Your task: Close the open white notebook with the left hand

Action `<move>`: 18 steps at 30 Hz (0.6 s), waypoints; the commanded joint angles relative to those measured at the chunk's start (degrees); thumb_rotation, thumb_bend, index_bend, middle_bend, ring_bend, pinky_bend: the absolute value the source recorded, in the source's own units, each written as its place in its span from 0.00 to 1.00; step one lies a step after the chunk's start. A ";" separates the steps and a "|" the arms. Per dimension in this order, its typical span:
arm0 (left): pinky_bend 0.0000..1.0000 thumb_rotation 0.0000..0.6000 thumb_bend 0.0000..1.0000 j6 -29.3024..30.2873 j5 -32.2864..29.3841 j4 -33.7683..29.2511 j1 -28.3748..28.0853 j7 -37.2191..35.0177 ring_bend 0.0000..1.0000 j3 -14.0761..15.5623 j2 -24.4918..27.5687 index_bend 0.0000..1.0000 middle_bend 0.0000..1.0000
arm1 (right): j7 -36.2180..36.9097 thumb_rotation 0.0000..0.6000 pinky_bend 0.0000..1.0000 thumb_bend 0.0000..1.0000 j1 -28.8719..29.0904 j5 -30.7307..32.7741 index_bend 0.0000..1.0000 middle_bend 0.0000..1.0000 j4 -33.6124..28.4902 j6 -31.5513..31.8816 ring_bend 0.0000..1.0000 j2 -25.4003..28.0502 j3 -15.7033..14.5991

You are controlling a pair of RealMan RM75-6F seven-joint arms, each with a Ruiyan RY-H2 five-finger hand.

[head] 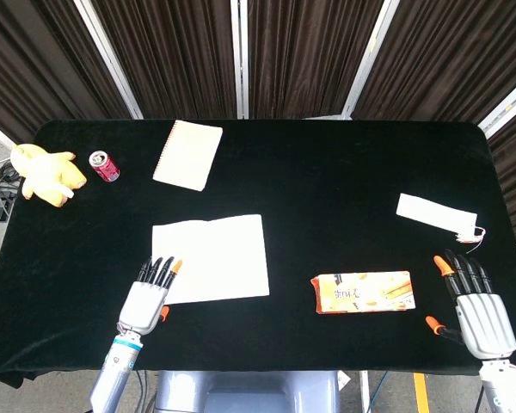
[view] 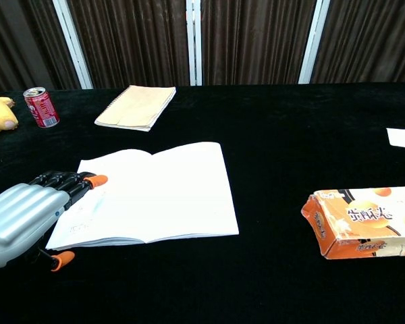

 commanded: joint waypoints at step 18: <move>0.00 1.00 0.53 1.21 -1.02 3.28 -1.32 1.01 0.00 -0.70 -1.55 0.00 0.00 | 0.13 1.00 0.00 0.01 -0.03 -0.40 0.00 0.00 -0.15 0.01 0.00 0.04 -0.24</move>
